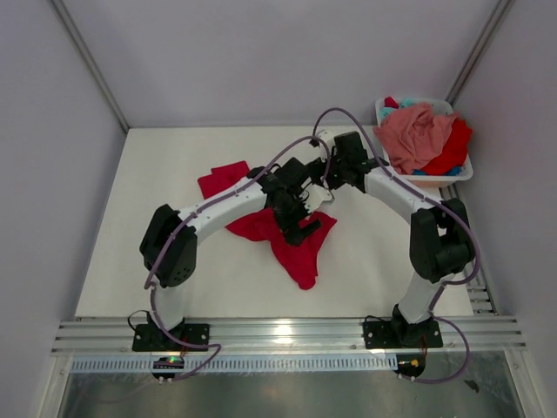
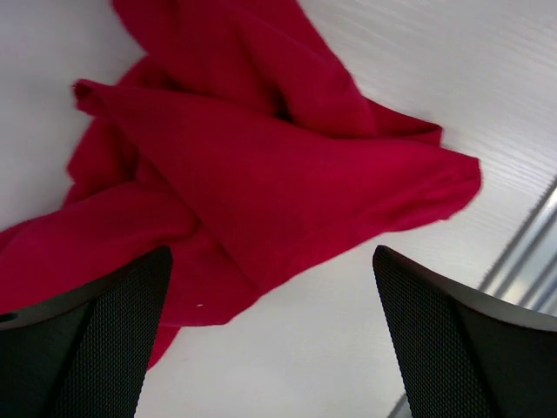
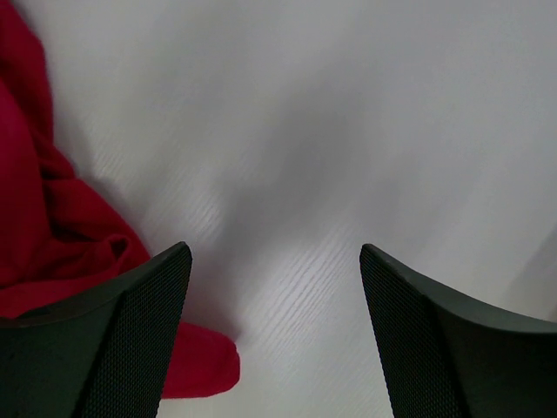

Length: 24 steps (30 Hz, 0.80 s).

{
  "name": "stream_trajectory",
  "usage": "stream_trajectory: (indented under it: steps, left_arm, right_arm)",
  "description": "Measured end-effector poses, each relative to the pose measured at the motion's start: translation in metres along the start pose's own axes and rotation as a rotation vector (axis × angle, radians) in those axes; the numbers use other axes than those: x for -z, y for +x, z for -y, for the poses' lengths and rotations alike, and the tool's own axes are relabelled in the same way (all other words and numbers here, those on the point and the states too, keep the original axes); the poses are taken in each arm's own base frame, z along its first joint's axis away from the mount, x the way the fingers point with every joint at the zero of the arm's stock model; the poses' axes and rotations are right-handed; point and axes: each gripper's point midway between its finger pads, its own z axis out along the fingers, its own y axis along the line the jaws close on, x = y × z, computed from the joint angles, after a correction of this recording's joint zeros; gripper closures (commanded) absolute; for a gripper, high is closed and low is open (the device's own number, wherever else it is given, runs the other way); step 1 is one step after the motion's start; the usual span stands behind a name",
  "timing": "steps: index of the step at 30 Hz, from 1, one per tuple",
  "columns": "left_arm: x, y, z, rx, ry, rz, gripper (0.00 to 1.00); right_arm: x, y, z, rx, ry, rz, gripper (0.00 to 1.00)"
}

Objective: Fold and stack the t-shirts
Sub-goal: Flatten the tshirt out

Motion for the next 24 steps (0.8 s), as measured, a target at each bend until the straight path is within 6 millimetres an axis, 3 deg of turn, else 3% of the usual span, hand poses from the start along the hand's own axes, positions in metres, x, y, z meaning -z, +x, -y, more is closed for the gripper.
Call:
stream_trajectory:
  steps: [4, 7, 10, 14, 18, 24]
  left_arm:
    - [0.008, -0.013, -0.038, 0.052, -0.154, 0.063, 0.01]
    - [0.023, -0.013, -0.077, 0.145, -0.263, 0.113, 0.01]
    - [0.042, -0.001, -0.126, 0.253, -0.402, 0.138, 0.01]
    - [0.064, 0.012, -0.173, 0.352, -0.537, 0.177, 0.01]
    - [0.074, 0.022, -0.197, 0.419, -0.580, 0.202, 0.01]
    - [0.069, 0.041, -0.219, 0.482, -0.592, 0.176, 0.01]
  right_arm:
    - [0.011, 0.016, -0.022, 0.023, -0.115, -0.034, 0.18]
    - [0.023, 0.026, -0.037, 0.051, -0.192, -0.058, 0.18]
    - [0.035, 0.036, -0.045, 0.083, -0.241, -0.064, 0.18]
    - [0.057, 0.053, -0.062, 0.131, -0.320, -0.066, 0.18]
    - [0.075, 0.047, -0.077, 0.166, -0.392, -0.008, 0.18]
    - [0.079, 0.045, -0.092, 0.186, -0.498, 0.001, 0.18]
